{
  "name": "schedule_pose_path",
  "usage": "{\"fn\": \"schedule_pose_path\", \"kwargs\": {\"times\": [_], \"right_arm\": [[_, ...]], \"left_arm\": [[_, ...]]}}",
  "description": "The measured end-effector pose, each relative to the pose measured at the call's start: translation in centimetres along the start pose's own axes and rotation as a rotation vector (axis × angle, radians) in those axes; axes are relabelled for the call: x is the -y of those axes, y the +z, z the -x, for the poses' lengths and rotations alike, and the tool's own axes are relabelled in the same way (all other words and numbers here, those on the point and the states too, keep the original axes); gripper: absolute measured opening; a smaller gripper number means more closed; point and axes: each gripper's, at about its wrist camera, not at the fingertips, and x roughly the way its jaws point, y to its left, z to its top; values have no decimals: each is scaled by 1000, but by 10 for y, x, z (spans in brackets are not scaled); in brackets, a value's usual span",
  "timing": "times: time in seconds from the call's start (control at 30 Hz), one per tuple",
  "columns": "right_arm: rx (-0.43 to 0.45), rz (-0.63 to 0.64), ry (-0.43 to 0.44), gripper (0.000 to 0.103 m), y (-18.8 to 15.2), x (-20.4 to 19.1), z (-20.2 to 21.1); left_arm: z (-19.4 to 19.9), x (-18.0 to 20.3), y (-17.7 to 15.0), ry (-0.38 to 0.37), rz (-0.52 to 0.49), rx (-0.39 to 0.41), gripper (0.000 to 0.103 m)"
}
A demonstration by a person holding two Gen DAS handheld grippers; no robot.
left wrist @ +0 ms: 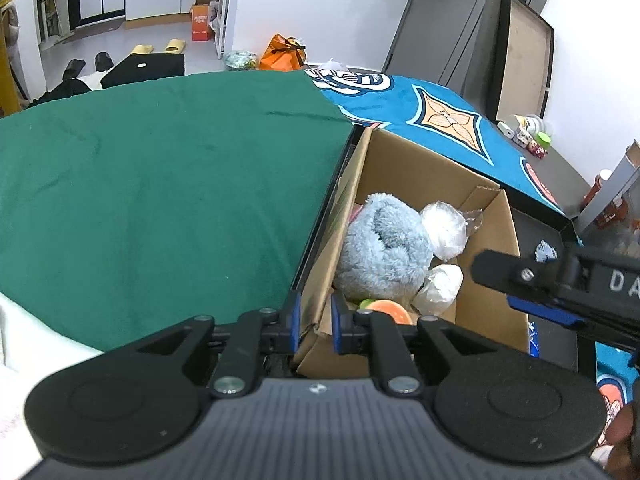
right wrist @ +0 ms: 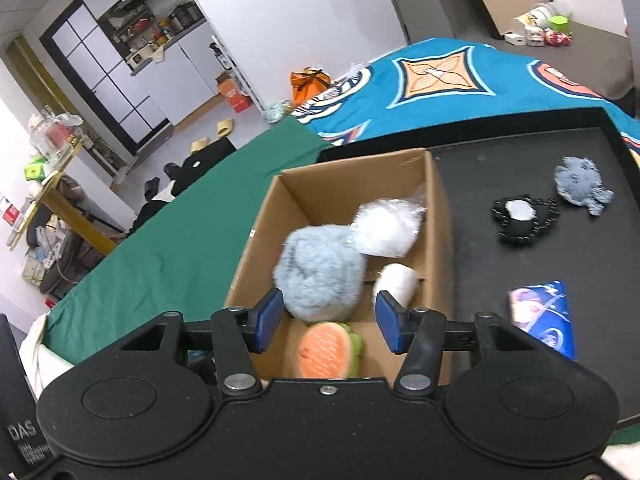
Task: Organize soft objects
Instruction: 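Move the right tool to the blue tissue pack and grasp it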
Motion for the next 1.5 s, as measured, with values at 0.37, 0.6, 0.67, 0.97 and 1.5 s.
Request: {"fn": "schedule_pose_path", "kwargs": {"times": [0.37,0.6,0.67,0.97,1.5], "right_arm": [[8,7,-54,65,-2,24,20],[22,8,-91,70,0,48,30],[20,2,-100,71,-1,56,31],[-13,-24,-163,78,-10,89,17],[-42,28,-250,82,-33,116,-24]], "left_arm": [[5,13,0,37,-64,10,33],[7,21,0,69,-91,16,49],[7,23,0,79,-100,16,51],[0,36,-1,108,-145,4,57],[-15,51,-4,191,-190,-29,59]]}}
